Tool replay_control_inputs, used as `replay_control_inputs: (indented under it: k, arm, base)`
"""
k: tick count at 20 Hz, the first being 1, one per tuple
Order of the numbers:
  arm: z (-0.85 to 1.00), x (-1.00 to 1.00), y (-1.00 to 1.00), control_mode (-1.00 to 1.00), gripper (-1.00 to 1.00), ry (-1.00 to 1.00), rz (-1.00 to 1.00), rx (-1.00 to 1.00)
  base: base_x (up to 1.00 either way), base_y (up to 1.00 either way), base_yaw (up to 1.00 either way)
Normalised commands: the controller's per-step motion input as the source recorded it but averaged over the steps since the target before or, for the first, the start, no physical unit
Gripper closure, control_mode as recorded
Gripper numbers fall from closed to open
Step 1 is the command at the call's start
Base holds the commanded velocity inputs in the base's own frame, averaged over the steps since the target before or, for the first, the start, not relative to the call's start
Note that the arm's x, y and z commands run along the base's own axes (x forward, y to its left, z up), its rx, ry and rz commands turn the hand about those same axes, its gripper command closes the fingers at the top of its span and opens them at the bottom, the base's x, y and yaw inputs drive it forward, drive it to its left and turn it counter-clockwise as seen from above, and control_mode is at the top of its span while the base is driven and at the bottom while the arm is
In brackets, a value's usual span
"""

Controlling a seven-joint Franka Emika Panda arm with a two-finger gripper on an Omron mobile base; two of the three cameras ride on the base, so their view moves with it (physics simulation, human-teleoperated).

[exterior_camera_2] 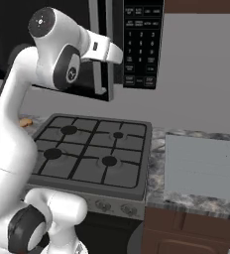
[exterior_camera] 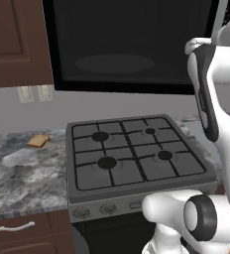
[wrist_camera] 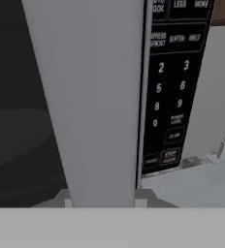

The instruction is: Place the sponge inside the microwave to prepare for sanitizing.

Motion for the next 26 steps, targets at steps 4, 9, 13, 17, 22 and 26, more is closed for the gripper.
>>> replay_control_inputs:
  k: [4, 9, 13, 17, 22, 26]
  arm:
    - [0.0, -1.0, 0.23, -1.0, 1.0, -0.01, -0.13, 0.0]
    - [0.0, -1.0, 0.49, -1.0, 1.0, 0.0, -0.16, -0.03]
    - [0.0, -1.0, 0.69, -1.0, 1.0, 0.02, -0.15, -0.06]
    - [-0.01, -0.99, 0.72, -1.0, 1.0, 0.01, -0.13, -0.05]
    - [-0.02, -0.49, 0.72, -1.0, 1.0, 0.0, -0.16, -0.01]
    - [0.0, -0.22, 0.76, -1.0, -1.0, 0.0, -0.2, -0.01]
  base:
    - [0.0, 0.0, 0.0]
    - [0.0, 0.0, 0.0]
    - [0.0, 0.0, 0.0]
    - [0.0, 0.0, 0.0]
    - [0.0, 0.0, 0.0]
    - [0.0, 0.0, 0.0]
